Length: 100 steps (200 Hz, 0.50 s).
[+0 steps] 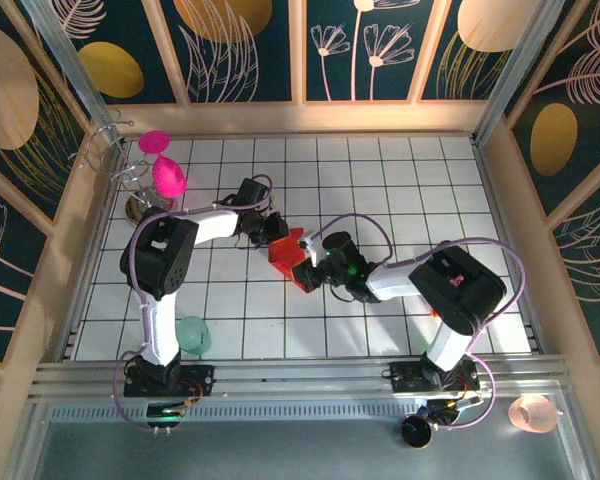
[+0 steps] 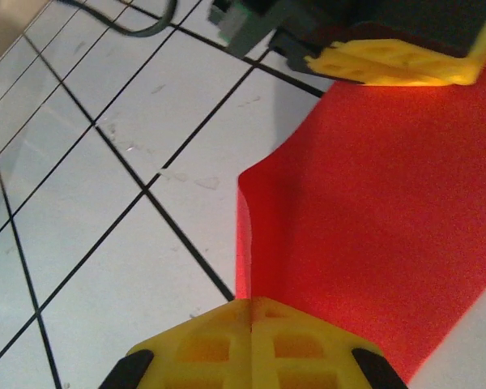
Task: Fold a paper plane with a square sheet of paper (pick it up from the middle)
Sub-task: Third fold the triangle at the center of the table.
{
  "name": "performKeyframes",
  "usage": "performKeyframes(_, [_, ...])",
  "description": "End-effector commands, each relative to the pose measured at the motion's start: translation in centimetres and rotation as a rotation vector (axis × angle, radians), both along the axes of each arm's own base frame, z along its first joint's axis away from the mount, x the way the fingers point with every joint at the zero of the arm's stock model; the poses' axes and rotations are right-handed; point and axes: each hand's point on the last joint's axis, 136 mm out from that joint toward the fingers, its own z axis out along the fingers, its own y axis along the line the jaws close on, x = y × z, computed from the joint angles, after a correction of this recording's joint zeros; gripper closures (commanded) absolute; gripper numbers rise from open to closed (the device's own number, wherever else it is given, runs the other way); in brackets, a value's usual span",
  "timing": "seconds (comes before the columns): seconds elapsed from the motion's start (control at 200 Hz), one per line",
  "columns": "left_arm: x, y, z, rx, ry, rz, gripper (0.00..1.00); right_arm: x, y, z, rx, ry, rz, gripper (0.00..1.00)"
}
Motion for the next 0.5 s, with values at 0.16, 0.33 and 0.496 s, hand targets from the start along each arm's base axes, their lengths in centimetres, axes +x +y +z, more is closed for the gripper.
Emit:
performKeyframes(0.16, [-1.9,1.3,-3.6,0.093,0.092,-0.015,0.86,2.0,-0.7,-1.3,-0.048,0.059,-0.102,1.0])
performKeyframes(0.33, [-1.9,1.2,-3.5,0.088,0.09,-0.016,0.86,2.3,-1.1,-1.7,-0.062,0.08,-0.131,1.0])
performKeyframes(0.496, [-1.9,1.1,-3.4,0.085,0.088,-0.018,0.86,2.3,-1.3,-2.3,-0.086,0.11,-0.144,1.0])
